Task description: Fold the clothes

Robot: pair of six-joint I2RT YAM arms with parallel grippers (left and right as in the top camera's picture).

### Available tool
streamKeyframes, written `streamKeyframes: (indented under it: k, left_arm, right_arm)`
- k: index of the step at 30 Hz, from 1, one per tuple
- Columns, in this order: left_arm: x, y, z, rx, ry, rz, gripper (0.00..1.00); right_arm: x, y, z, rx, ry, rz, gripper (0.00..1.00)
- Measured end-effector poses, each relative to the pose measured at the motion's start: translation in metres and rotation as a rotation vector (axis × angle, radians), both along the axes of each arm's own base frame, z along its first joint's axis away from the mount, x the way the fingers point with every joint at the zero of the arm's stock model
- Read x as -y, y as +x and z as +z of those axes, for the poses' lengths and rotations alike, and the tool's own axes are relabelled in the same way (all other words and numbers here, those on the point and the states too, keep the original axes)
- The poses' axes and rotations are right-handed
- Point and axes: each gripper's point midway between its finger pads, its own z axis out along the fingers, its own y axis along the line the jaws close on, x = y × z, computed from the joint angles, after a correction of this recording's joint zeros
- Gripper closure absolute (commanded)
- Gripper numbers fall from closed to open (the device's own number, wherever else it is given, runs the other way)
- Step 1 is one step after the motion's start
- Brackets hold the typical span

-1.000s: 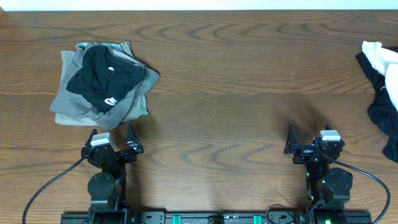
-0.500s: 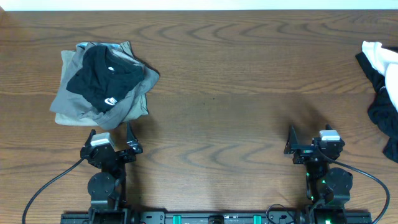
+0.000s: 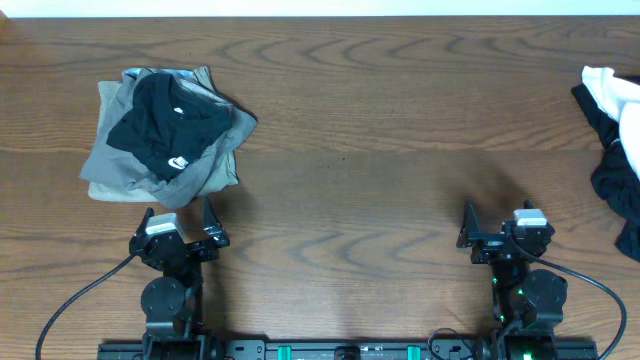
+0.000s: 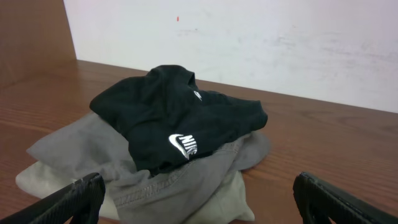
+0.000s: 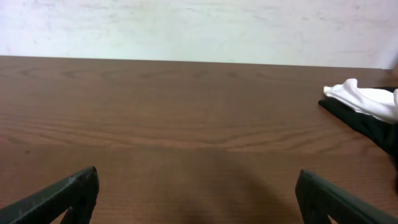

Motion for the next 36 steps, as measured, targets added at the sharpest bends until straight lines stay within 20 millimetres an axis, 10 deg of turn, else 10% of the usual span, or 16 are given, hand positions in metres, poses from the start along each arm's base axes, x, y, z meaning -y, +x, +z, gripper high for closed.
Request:
streamKeyframes:
  k: [36]
  left_arm:
    - [-0.0097, -0.0016, 0.0018, -0.003, 0.056, 0.052, 0.02]
  right_arm:
    - [-0.0002, 0.0003, 0.0017, 0.008, 0.0, 0.001, 0.01]
